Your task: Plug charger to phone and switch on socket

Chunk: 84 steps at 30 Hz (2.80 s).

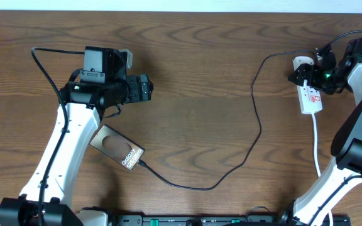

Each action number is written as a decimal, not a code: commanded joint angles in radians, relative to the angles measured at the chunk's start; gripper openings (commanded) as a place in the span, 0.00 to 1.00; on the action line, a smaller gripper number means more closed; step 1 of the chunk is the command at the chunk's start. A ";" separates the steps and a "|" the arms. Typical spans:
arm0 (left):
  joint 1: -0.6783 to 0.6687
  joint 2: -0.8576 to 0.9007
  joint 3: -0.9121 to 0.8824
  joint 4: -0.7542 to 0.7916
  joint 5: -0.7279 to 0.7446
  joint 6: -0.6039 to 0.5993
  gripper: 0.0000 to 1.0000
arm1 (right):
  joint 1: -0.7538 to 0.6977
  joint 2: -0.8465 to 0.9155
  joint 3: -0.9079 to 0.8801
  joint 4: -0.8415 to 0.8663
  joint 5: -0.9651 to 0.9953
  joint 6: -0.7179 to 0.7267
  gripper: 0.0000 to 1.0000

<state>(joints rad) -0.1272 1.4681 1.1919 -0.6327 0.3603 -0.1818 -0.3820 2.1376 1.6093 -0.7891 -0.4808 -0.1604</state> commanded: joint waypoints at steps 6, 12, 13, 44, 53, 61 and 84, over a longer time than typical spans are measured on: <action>-0.002 -0.002 0.020 -0.006 -0.010 0.017 0.89 | 0.019 0.026 0.007 0.022 -0.002 -0.001 0.90; -0.002 -0.002 0.020 -0.006 -0.010 0.017 0.89 | 0.011 0.026 0.050 0.004 0.079 0.000 0.89; -0.002 -0.002 0.020 -0.006 -0.010 0.017 0.89 | 0.010 0.026 0.063 -0.002 0.094 0.000 0.89; -0.002 -0.002 0.020 -0.018 -0.010 0.017 0.88 | 0.020 0.043 0.061 -0.006 0.048 0.026 0.90; -0.002 -0.002 0.020 -0.025 -0.010 0.017 0.89 | 0.043 0.047 0.003 0.027 0.049 0.040 0.89; -0.002 -0.002 0.020 -0.025 -0.010 0.017 0.89 | 0.043 0.048 -0.057 0.060 0.039 0.055 0.89; -0.002 -0.002 0.020 -0.024 -0.010 0.017 0.89 | 0.037 0.048 -0.060 0.056 0.031 0.066 0.85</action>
<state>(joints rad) -0.1272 1.4681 1.1919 -0.6544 0.3603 -0.1818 -0.3668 2.1448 1.5902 -0.6830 -0.3824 -0.1341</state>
